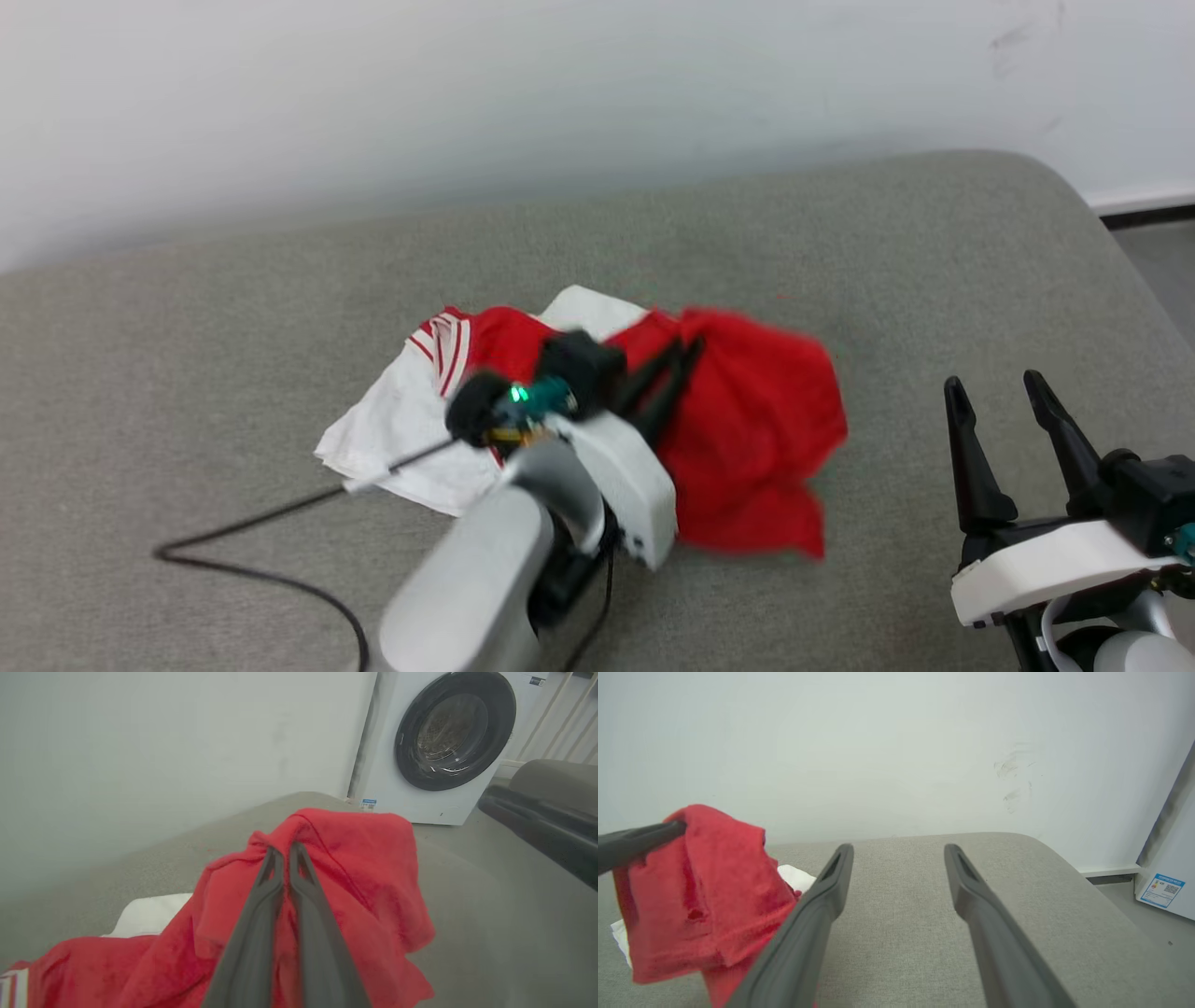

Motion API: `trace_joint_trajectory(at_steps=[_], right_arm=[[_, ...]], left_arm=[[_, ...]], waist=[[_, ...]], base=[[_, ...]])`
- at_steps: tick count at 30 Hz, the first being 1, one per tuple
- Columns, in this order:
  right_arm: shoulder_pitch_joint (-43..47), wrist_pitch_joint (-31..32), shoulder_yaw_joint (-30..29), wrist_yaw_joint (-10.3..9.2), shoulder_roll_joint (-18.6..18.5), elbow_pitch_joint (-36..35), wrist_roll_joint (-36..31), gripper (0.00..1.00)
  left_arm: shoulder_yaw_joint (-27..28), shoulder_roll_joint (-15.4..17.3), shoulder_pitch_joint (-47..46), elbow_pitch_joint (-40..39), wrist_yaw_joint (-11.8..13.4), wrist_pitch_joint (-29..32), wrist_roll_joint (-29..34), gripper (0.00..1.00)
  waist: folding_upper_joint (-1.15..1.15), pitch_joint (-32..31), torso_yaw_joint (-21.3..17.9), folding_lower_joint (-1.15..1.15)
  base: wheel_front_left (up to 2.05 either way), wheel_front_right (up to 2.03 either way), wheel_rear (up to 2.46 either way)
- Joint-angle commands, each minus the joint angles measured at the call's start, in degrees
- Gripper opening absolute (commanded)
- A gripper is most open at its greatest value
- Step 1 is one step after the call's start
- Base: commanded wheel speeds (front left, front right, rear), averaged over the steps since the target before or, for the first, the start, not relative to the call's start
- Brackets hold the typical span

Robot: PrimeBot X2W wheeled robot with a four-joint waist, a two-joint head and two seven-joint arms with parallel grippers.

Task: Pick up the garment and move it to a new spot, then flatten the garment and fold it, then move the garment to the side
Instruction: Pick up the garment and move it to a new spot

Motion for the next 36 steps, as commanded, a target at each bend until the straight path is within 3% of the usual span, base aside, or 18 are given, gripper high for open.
trace_joint_trajectory(at_steps=[1, 9, 10, 11, 12, 13, 16, 23, 30, 36], right_arm=[[-0.3, -0.2, 0.1, -0.02, 0.2, -0.3, 0.3, 1.00], [-2.1, -1.5, 0.0, -0.02, 0.2, 0.7, 1.2, 1.00], [-2.3, -1.7, -0.1, -0.02, 0.2, 1.0, 1.2, 1.00], [-2.4, -1.8, -0.2, -0.02, 0.2, 1.2, 1.2, 1.00], [-2.5, -2.0, -0.3, -0.02, 0.2, 1.5, 1.3, 1.00], [-2.5, -2.0, -0.5, -0.02, 0.2, 1.7, 1.1, 1.00], [-2.5, -1.9, -1.1, -0.02, 0.2, 2.4, 0.4, 1.00], [-0.7, -0.7, -2.1, -0.02, 0.1, 2.7, -0.5, 1.00], [1.2, 0.3, -2.7, -0.02, 0.1, 2.7, -0.8, 1.00], [3.0, 1.3, -2.4, -0.02, 0.1, 2.3, -0.6, 1.00]], left_arm=[[-1.3, 0.2, 1.9, 1.0, 0.2, 0.3, -0.5, 0.00], [-6.8, -0.1, 7.0, 7.8, 1.2, -1.0, 0.9, 0.00], [-7.1, -0.1, 7.4, 8.4, 1.0, -1.3, 0.6, 0.11], [-7.5, 0.0, 7.5, 8.9, 0.9, -1.8, 0.5, 0.36], [-7.7, -0.1, 7.5, 9.2, 0.8, -2.5, 0.7, 0.82], [-7.9, -0.1, 7.3, 9.3, 0.7, -3.6, 0.6, 1.00], [-7.7, -0.1, 6.7, 8.0, 1.4, -7.8, 0.7, 1.00], [-3.0, 0.2, 7.6, 2.6, 6.2, -14.5, -0.5, 1.00], [3.7, 3.7, 10.9, -1.3, 11.6, -15.7, -1.3, 1.00], [9.3, 9.2, 16.4, -4.1, 15.4, -15.9, -1.7, 1.00]], waist=[[0.00, 2.1, -0.6, 0.01], [0.00, 6.8, 0.6, 0.01], [0.00, 7.1, 0.8, 0.01], [0.00, 7.2, 1.1, 0.01], [0.00, 7.2, 1.5, 0.01], [0.00, 7.1, 1.9, 0.01], [0.00, 5.8, 3.3, 0.01], [0.00, 1.0, 6.7, 0.01], [0.00, -2.0, 9.1, 0.01], [0.00, -3.7, 9.7, 0.01]], base=[[0.00, 0.00, 0.00], [0.00, 0.00, 0.00], [0.00, 0.00, 0.00], [0.00, 0.00, 0.00], [0.00, 0.00, 0.00], [0.00, 0.00, 0.00], [0.00, 0.00, 0.00], [0.00, 0.00, 0.00], [0.00, 0.00, 0.00], [0.00, 0.00, 0.00]])
